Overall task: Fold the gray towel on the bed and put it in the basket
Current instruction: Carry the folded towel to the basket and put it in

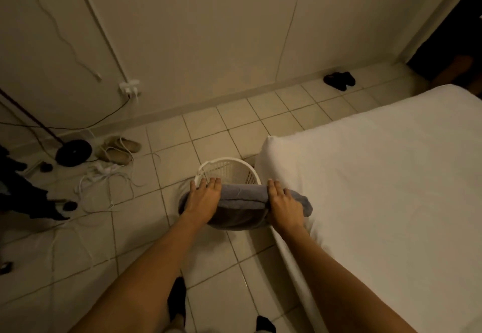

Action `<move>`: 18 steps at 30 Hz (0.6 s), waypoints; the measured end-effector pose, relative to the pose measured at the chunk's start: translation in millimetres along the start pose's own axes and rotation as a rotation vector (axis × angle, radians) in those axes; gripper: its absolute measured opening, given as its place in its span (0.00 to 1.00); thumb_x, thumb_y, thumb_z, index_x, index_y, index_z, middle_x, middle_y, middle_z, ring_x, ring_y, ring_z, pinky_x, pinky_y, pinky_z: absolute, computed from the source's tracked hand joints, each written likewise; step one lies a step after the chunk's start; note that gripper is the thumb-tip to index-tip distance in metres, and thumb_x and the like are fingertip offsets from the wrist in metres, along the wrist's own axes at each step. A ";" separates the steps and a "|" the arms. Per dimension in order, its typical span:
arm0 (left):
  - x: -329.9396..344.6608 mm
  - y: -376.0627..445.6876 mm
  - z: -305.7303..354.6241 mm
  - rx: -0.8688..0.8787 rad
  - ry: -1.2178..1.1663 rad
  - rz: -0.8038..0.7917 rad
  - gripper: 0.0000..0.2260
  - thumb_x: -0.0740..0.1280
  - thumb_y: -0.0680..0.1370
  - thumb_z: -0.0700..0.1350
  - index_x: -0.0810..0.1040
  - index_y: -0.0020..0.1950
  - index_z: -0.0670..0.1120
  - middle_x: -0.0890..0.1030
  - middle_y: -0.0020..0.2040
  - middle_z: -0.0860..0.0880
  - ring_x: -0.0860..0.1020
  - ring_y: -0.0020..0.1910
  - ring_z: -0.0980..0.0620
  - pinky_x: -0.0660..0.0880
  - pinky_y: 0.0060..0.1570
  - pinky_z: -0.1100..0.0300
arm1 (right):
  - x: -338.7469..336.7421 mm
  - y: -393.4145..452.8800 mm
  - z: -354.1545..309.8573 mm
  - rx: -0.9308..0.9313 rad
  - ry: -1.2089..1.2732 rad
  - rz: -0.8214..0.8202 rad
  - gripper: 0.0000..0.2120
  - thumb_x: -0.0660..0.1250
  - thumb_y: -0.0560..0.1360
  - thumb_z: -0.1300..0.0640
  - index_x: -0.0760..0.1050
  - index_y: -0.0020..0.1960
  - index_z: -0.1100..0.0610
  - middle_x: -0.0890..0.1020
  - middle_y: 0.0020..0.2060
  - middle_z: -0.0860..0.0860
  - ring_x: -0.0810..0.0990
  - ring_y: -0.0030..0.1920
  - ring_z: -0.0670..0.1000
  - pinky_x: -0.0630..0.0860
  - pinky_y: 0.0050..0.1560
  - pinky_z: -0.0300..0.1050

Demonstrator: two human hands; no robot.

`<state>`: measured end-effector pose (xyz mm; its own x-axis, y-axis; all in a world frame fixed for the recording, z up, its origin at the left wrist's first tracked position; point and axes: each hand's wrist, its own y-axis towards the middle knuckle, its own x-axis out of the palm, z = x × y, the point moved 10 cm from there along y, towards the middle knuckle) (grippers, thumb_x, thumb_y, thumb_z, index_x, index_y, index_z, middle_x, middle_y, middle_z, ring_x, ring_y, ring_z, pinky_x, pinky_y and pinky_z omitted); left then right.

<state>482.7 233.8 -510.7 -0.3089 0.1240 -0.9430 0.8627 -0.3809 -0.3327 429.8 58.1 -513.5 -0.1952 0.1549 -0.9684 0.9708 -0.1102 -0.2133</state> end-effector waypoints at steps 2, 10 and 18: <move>-3.9 16.6 -15.8 0.036 0.000 -0.006 0.25 0.59 0.79 0.39 0.56 0.75 0.42 0.63 0.75 0.43 0.61 0.74 0.42 0.55 0.73 0.40 | 1.5 14.8 -11.1 0.039 0.001 0.003 0.30 0.59 0.79 0.54 0.51 0.75 0.57 0.59 0.75 0.57 0.67 0.69 0.61 0.76 0.55 0.54; -21.4 70.9 -62.1 0.185 -0.003 0.008 0.24 0.59 0.78 0.39 0.58 0.74 0.43 0.64 0.74 0.44 0.61 0.74 0.43 0.54 0.73 0.40 | -2.1 58.1 -44.6 0.187 0.029 -0.001 0.35 0.65 0.76 0.53 0.50 0.76 0.56 0.59 0.75 0.57 0.67 0.69 0.62 0.77 0.56 0.56; -27.5 133.4 -64.1 0.319 0.102 -0.021 0.30 0.61 0.79 0.40 0.51 0.77 0.41 0.54 0.78 0.42 0.53 0.77 0.41 0.52 0.74 0.39 | -0.2 93.7 -37.7 0.333 0.100 -0.002 0.37 0.64 0.77 0.53 0.45 0.77 0.55 0.57 0.76 0.57 0.64 0.72 0.62 0.75 0.60 0.57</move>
<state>631.9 238.3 -529.8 -0.2698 0.2202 -0.9374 0.6825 -0.6430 -0.3475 526.1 84.8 -528.5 -0.1662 0.2487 -0.9542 0.8686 -0.4212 -0.2611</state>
